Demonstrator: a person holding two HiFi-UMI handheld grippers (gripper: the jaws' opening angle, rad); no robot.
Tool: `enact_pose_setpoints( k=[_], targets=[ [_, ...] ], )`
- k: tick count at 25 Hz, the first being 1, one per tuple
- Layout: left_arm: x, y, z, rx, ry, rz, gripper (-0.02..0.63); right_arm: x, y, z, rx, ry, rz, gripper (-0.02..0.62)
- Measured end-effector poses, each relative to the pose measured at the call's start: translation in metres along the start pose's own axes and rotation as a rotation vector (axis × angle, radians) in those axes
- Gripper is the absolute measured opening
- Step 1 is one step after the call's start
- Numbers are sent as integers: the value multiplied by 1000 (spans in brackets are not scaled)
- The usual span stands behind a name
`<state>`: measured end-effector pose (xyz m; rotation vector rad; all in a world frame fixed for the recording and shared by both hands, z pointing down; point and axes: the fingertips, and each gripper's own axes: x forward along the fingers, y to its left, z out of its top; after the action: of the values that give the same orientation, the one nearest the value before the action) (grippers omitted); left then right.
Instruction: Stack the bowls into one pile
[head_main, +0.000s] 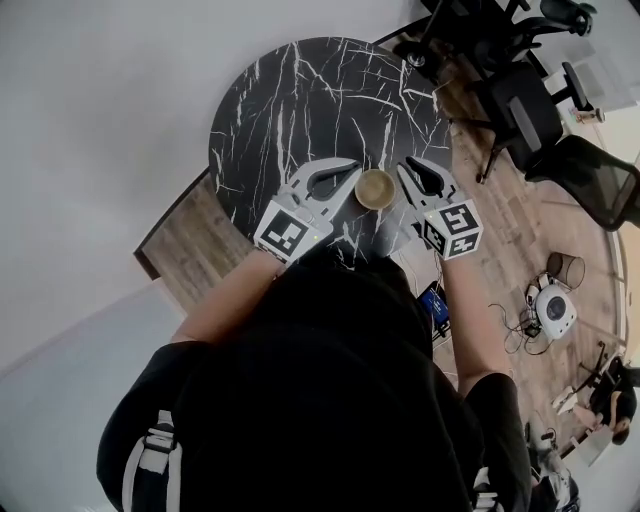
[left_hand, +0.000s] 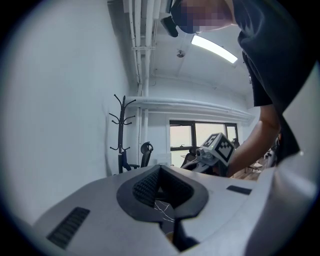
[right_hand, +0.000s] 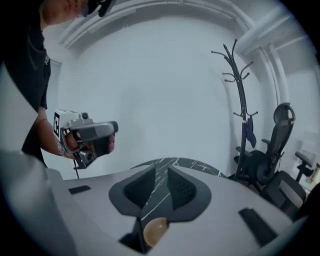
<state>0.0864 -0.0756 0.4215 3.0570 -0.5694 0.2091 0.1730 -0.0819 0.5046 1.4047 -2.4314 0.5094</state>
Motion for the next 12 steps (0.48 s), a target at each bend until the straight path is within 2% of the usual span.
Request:
enact_pose_setpoints(
  k=[5,12],
  targets=[
    [2,-5,4,-9,-11,-22,5,-29,27,44,-37,-146,14,57],
    [7,-15,16,-10,-39,-40,5,-58,47,72,-63,-253,22,15]
  ],
)
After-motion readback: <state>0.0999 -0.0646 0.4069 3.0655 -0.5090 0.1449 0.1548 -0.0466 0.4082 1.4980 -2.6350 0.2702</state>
